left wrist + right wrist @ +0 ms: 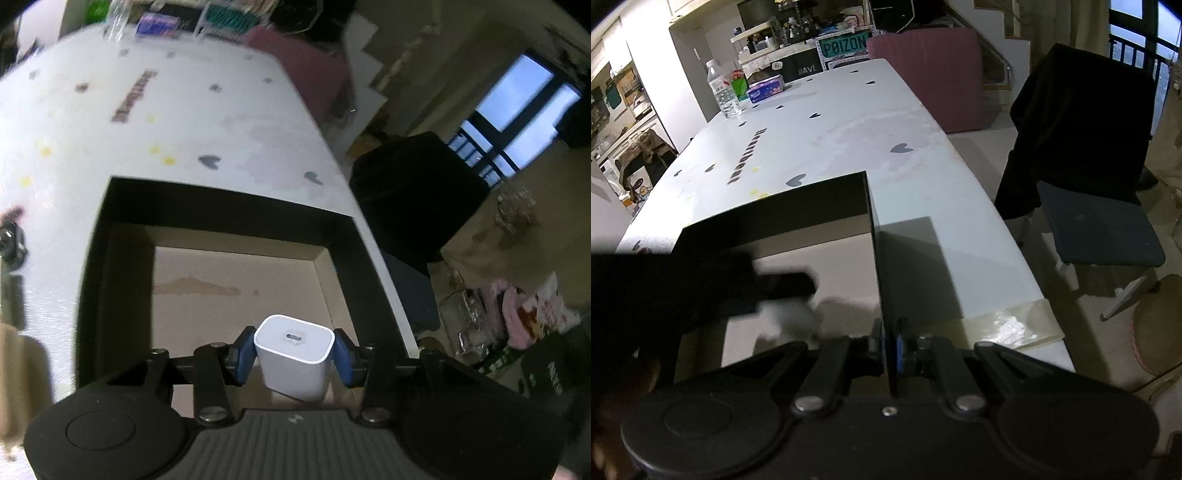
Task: Organize rigid objects
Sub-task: 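Carry the white charger with the left gripper into the black box and release, then withdraw the left gripper from the box back toward the items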
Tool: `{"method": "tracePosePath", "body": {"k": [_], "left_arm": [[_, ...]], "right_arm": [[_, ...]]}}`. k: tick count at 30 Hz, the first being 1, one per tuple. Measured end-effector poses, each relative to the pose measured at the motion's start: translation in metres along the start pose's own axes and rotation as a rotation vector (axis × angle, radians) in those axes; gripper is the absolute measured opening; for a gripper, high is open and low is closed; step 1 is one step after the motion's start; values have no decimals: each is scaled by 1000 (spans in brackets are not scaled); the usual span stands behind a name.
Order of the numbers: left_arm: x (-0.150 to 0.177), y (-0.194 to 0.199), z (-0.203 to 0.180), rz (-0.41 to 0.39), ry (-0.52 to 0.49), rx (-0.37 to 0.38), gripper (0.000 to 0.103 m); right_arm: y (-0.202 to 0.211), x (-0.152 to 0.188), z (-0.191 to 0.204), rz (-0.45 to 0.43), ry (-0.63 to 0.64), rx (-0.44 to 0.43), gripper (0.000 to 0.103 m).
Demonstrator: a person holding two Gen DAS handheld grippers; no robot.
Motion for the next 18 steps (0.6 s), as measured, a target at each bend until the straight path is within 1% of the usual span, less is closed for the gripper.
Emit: {"method": "tracePosePath", "body": {"k": [2, 6, 8, 9, 10, 12, 16, 18], "left_arm": [[-13, -10, 0, 8, 37, -3, 45], [-40, -31, -12, 6, 26, -36, 45], [-50, -42, -15, -5, 33, -22, 56], [-53, -42, -13, -1, 38, -15, 74], [-53, -42, -12, 2, 45, -20, 85], [-52, -32, -9, -34, 41, -28, 86], [-41, -11, -6, -28, 10, -31, 86], [-37, -4, -6, -31, -6, -38, 89]], "right_arm": [[0, 0, 1, -1, 4, 0, 7], [-1, 0, -1, -2, 0, -10, 7], [-1, 0, -1, -2, -1, -15, 7], [-1, 1, -2, -3, -1, -18, 7], [-1, 1, -2, -3, -1, -19, 7], [-1, 0, -3, -3, -2, -22, 7], [-1, 1, -2, -3, -2, -22, 7], [-1, 1, -2, -4, -1, -20, 7]]}}
Point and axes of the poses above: each gripper's, at about its wrist camera, not at the fingertips, and y roughly against the way its jaws point, z to its left, x to its underside, the point moved 6 cm from there along -y, roughly the way its jaws point, and after that the axes turned 11 degrees about z, right-handed, at the moved point
